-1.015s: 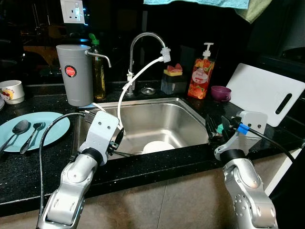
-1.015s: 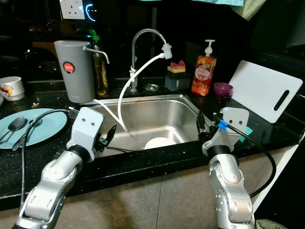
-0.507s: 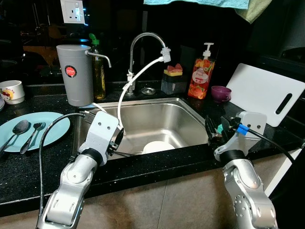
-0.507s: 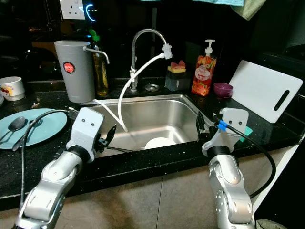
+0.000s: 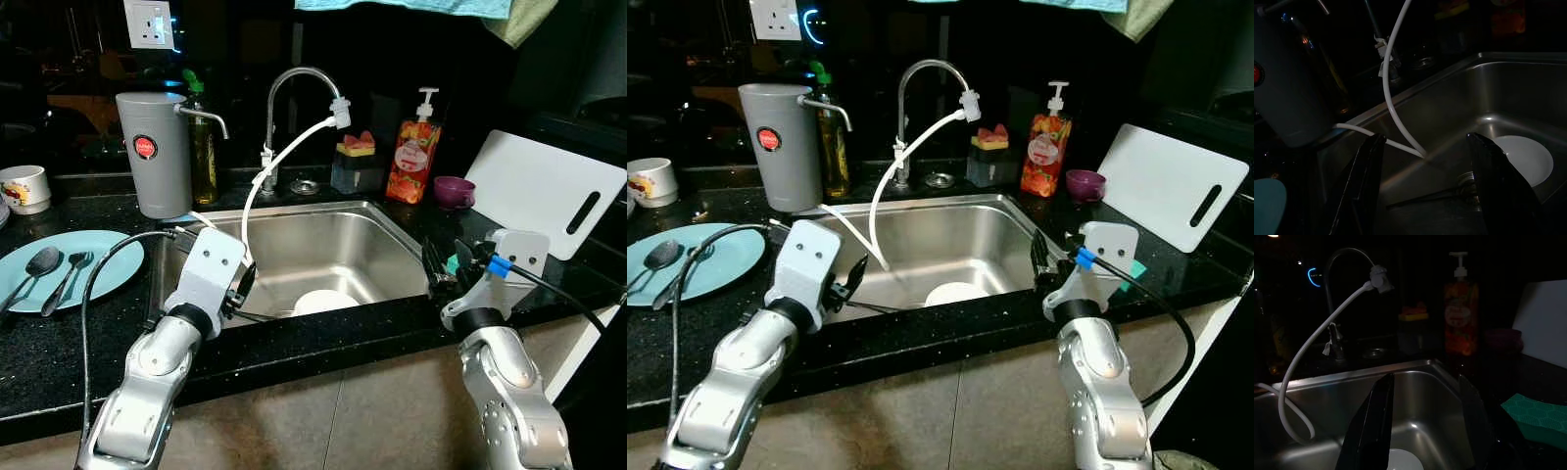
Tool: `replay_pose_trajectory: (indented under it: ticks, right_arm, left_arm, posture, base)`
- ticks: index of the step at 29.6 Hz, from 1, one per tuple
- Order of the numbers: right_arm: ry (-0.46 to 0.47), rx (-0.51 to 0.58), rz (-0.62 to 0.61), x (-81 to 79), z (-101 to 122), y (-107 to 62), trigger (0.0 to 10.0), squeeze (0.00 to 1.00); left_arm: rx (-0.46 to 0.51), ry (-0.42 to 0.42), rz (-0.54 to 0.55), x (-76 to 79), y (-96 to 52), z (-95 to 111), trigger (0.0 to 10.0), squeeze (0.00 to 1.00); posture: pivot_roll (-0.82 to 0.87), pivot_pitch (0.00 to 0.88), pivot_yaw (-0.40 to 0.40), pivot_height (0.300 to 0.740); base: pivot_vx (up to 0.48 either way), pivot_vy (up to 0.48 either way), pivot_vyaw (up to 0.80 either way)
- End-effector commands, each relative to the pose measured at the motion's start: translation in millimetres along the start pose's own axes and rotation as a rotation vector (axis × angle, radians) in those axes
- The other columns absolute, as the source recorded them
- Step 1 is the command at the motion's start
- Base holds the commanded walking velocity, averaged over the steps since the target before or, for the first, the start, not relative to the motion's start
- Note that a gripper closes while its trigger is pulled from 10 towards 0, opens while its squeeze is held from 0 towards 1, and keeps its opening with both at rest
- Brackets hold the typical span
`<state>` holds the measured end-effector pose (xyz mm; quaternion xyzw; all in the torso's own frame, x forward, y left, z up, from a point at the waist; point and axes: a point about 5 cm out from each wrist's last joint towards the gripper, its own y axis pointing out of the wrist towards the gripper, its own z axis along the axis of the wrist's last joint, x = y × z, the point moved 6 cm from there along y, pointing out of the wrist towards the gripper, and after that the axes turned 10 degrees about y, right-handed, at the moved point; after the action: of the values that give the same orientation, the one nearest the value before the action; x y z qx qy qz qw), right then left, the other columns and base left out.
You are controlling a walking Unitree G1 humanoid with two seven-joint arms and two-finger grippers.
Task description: Kitchen organization
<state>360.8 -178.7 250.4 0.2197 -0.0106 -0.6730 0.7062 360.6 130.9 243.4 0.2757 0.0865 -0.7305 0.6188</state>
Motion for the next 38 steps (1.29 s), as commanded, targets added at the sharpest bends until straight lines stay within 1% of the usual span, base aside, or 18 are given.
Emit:
replay_pose_trajectory:
  ticks: [1, 3, 10, 17, 29, 33, 38]
  right_arm:
    - [-0.006, -0.013, -0.002, 2.5, -2.3, 1.9, 10.0, 0.00]
    - [-0.007, -0.015, -0.005, 3.7, -2.6, 2.0, 10.0, 0.00]
    - [-0.004, -0.022, 0.011, 0.3, -4.2, 2.7, 10.0, 0.00]
    - [0.002, -0.017, 0.014, -1.5, -3.9, 4.7, 10.0, 0.00]
    - [-0.002, -0.010, 0.020, -2.6, -1.7, 6.7, 10.0, 0.00]
    - [-0.001, -0.009, 0.030, -5.1, -2.0, 7.9, 10.0, 0.00]
    - [0.001, -0.007, 0.025, -4.2, -1.9, 8.9, 10.0, 0.00]
  left_arm:
    - [-0.005, 0.004, 0.000, 2.5, -0.7, -0.6, 10.0, 0.00]
    - [-0.004, 0.004, 0.001, 2.2, -1.1, -0.3, 10.0, 0.00]
    - [-0.008, 0.007, 0.002, 1.5, -4.1, -0.8, 10.0, 0.00]
    - [-0.003, 0.013, 0.008, -2.2, -2.3, 0.5, 10.0, 0.00]
    - [0.007, 0.003, 0.006, 2.4, 1.8, 2.1, 10.0, 0.00]
    - [0.007, 0.004, 0.010, 0.5, 1.7, 1.7, 10.0, 0.00]
    - [0.008, 0.006, 0.010, 0.5, 1.5, 1.9, 10.0, 0.00]
  posture:
    - [0.16, 0.001, -0.078, 0.740]
    - [0.17, 0.014, -0.091, 0.740]
    - [0.18, 0.014, -0.092, 0.740]
    - [0.18, 0.008, -0.093, 0.740]
    - [0.17, 0.000, -0.100, 0.740]
    - [0.17, 0.000, -0.098, 0.740]
    - [0.18, 0.000, -0.099, 0.740]
  base:
    - [0.000, 0.000, 0.00]
    - [0.000, 0.000, 0.00]
    - [0.000, 0.000, 0.00]
    - [0.000, 0.000, 0.00]
    - [0.000, 0.000, 0.00]
    - [0.000, 0.000, 0.00]
    - [0.000, 0.000, 0.00]
